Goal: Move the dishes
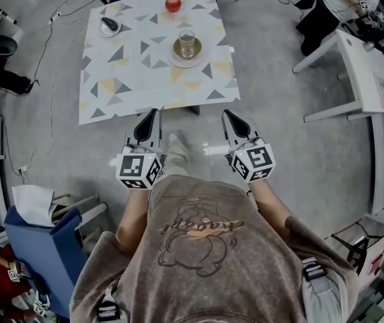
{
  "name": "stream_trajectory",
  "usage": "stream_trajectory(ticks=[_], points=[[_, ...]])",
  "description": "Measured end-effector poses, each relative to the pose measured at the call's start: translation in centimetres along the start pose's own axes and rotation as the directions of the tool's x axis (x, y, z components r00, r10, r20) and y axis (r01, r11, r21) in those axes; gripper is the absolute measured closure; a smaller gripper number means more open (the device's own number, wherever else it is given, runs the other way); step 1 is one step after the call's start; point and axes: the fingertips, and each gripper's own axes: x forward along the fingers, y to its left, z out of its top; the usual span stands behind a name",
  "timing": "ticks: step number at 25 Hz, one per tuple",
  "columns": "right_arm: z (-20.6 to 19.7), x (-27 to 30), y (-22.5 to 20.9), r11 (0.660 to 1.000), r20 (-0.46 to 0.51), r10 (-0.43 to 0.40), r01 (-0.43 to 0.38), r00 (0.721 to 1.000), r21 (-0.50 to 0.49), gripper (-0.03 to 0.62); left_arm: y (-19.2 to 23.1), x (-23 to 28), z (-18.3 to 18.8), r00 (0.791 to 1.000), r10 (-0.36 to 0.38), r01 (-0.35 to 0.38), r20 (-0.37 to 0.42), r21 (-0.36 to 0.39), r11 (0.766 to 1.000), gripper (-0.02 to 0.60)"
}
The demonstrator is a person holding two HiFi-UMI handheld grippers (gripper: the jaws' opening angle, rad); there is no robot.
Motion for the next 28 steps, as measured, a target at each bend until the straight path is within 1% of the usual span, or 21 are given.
stream_trajectory(ticks=[10, 17, 22, 28], points=[[3.4, 10.3, -2.2, 0.997, -0.005, -0.08, 0.08, 0.997, 0.009, 0.6, 7.6, 8.9, 2.7, 0.994, -0.097, 0.097, -0.043, -0.013, 0.995, 0.561], [5.8, 14.7, -3.4, 0.992, 0.013, -0.125, 0.125, 0.992, 0.005, 0.6, 10.4, 13.2, 4.3, 0.984, -0.169, 0.169, -0.056, 0.002, 0.986, 0.561], [6.4, 16.5, -4.5, 0.992, 0.008, -0.128, 0.128, 0.992, 0.002, 0.6, 11.8, 15.1, 5.0, 0.983, -0.176, 0.176, -0.054, -0.005, 0.984, 0.561], [7.0, 18.4, -6.0, 0.994, 0.001, -0.106, 0.106, 0.994, -0.003, 0.6, 12.8, 16.9, 5.4, 0.987, -0.152, 0.151, -0.056, -0.015, 0.988, 0.561]])
